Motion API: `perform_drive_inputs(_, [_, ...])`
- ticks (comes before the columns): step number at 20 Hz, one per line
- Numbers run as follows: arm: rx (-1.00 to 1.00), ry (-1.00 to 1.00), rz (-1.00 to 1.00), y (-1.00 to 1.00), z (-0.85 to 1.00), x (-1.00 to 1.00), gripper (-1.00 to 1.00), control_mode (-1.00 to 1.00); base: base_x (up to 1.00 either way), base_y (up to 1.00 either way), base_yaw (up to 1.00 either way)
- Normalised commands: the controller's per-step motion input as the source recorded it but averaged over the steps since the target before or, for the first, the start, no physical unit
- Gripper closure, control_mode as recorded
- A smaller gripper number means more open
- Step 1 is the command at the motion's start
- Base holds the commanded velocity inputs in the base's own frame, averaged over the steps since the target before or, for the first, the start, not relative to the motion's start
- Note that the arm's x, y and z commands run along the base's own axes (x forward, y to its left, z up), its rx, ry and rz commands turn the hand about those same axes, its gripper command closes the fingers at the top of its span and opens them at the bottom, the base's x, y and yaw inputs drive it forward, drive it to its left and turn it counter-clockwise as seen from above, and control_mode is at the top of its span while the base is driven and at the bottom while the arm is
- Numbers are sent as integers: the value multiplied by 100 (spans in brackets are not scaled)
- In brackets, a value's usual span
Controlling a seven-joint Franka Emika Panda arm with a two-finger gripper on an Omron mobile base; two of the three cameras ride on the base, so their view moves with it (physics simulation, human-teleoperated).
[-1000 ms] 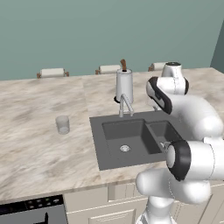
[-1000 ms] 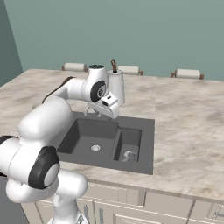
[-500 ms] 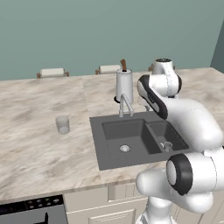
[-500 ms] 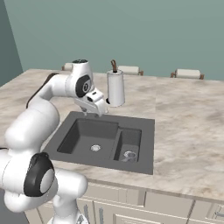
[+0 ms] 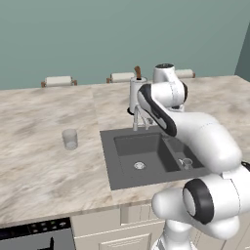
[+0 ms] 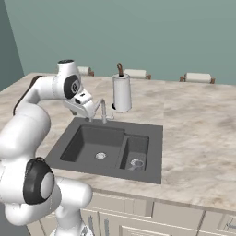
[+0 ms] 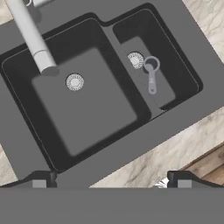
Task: Move any existing items from the left basin to the right basin for drying. Then move the glass cup from the counter to the left basin of the sink for washing.
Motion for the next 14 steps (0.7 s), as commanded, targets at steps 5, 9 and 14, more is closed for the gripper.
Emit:
perform_drive_inputs(5, [0,2,0,59,0,1,-100,-100,0,0,0])
perform_drive_inputs(9, [-2,1,0,58,0,5,-100,-100,0,0,0])
perform_drive_inputs(14, [0,0,1,39,-1,1,-100,-100,0,0,0])
